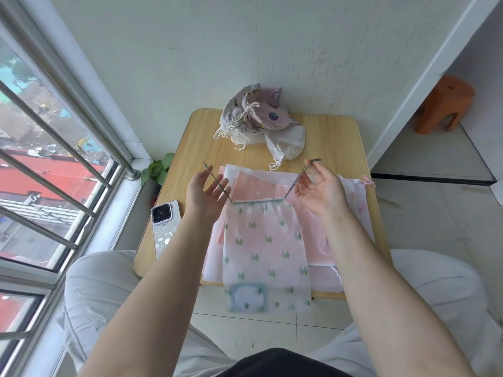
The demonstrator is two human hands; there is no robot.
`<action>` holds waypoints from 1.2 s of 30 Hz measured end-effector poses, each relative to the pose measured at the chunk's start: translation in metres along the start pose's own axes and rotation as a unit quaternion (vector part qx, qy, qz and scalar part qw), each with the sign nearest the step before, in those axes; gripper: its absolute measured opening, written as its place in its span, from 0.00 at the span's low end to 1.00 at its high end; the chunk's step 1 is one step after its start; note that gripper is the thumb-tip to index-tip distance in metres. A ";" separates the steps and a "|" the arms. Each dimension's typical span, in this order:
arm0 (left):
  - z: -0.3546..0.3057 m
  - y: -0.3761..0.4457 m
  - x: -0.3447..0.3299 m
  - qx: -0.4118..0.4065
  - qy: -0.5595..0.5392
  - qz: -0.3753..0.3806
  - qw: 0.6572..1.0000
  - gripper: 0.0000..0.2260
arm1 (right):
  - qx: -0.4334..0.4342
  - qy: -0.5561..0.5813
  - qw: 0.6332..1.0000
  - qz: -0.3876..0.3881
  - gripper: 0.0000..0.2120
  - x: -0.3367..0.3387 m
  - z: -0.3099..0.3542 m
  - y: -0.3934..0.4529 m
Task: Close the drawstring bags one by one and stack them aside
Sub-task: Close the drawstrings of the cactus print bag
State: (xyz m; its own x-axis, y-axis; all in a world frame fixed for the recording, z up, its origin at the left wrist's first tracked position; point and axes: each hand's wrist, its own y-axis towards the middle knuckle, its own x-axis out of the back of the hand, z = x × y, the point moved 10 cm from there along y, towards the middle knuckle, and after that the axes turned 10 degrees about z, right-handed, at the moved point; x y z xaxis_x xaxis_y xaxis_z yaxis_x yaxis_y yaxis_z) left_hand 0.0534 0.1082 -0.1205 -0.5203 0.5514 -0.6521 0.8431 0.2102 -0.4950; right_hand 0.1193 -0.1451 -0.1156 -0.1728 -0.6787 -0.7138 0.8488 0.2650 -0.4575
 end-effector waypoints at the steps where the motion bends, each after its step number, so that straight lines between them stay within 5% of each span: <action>1: 0.000 0.000 0.000 -0.003 -0.028 0.002 1.000 0.12 | 0.007 0.018 1.000 0.007 0.10 -0.002 0.000 -0.001; 8: 0.007 -0.003 0.000 -0.003 -0.152 -0.025 0.988 0.13 | 0.026 0.086 0.995 0.042 0.10 -0.013 -0.006 -0.003; 13: 0.008 -0.006 0.008 -0.013 -0.184 -0.064 0.981 0.04 | 0.042 0.142 0.989 -0.007 0.03 -0.009 -0.007 -0.009; 16: 0.002 -0.005 0.022 -0.012 -0.082 -0.093 0.992 0.05 | 0.058 0.149 0.986 -0.052 0.06 0.007 -0.002 -0.009; 18: -0.010 -0.001 0.022 -0.032 0.119 -0.067 0.990 0.14 | 0.037 0.080 0.994 -0.071 0.09 0.015 -0.002 -0.005; 21: -0.016 -0.006 -0.014 -0.090 0.442 0.036 0.892 0.18 | 0.012 -0.199 0.978 -0.064 0.16 0.011 0.001 0.001; 24: -0.006 -0.014 -0.047 -0.122 0.625 0.087 0.766 0.20 | 0.039 -0.532 0.846 0.003 0.28 -0.019 0.003 0.000; 29: 0.003 -0.014 -0.058 -0.133 0.791 0.072 0.593 0.21 | 0.049 -0.762 0.643 0.058 0.24 -0.043 -0.013 -0.005; 31: 0.003 -0.011 -0.053 -0.133 0.804 0.063 0.576 0.21 | 0.065 -0.800 0.594 0.051 0.18 -0.045 -0.013 -0.003; 36: -0.002 -0.005 -0.038 -0.128 0.791 0.057 0.596 0.24 | 0.037 -0.769 0.638 0.034 0.27 -0.026 -0.010 0.000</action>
State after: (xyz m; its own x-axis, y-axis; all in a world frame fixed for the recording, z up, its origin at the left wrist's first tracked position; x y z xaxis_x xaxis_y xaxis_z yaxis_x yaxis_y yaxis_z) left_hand 0.0693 0.0874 -0.0923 0.1510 0.6027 0.7835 0.9589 0.1031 -0.2642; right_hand 0.1189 -0.1205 -0.1030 0.5115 -0.5517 0.6588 0.8592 0.3358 -0.3860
